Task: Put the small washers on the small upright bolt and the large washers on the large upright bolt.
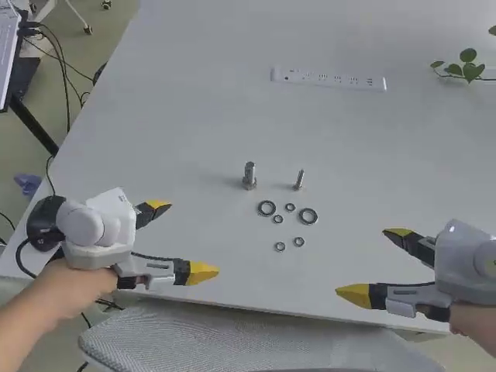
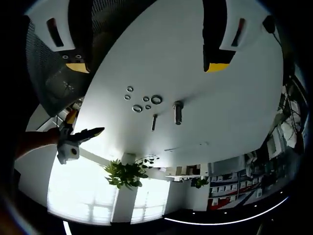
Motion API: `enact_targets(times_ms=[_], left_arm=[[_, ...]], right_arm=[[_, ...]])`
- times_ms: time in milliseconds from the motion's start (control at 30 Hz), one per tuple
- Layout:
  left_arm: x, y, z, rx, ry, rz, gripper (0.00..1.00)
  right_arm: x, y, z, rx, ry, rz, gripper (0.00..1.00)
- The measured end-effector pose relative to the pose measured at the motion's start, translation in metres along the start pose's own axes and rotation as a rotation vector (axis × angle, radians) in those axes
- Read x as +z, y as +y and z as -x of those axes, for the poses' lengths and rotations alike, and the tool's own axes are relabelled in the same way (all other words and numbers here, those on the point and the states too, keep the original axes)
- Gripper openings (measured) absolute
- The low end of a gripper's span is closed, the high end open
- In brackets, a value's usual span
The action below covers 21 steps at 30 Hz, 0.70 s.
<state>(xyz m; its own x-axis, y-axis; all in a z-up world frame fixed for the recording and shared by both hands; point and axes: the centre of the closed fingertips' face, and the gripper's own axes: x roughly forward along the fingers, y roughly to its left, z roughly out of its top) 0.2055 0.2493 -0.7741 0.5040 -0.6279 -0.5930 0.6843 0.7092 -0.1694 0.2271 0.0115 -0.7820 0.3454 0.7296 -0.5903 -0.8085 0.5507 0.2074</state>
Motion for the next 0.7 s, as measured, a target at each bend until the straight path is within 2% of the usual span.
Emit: enact_targets(times_ms=[233,300,333,400,467,600,700], left_arm=[[0.0031,-0.0026,-0.0013,-0.012,-0.011,0.01,0.98],[0.0038,-0.0025,-0.002,-0.012,-0.012,0.011,0.98],[0.0032,-0.0024,-0.0023,-0.014,-0.006,0.025,0.98],[0.0061,-0.0029,-0.0023,-0.021,-0.024,0.045,0.98],[0.0033,-0.0025,-0.0027,-0.022,-0.008,0.061,0.98],[0.0013,-0.0054,-0.0028,-0.03,-0.011,0.03,0.96],[-0.0016,-0.0059,-0.0034,-0.027,0.008,0.037,0.96]], right_arm=[[-0.0034,-0.0018,-0.0007,0.001,0.002,-0.008,0.95],[-0.0022,-0.0014,-0.0009,0.005,-0.012,-0.024,0.95],[-0.0018,-0.0022,-0.0008,0.005,-0.019,-0.029,0.95],[-0.0029,-0.0029,-0.0017,0.001,-0.012,-0.027,0.95],[-0.0055,-0.0035,-0.0017,-0.001,-0.001,-0.02,0.95],[-0.0061,-0.0045,-0.0015,-0.008,0.0,-0.03,0.94],[-0.0052,-0.0043,-0.0018,-0.013,0.002,-0.034,0.94]])
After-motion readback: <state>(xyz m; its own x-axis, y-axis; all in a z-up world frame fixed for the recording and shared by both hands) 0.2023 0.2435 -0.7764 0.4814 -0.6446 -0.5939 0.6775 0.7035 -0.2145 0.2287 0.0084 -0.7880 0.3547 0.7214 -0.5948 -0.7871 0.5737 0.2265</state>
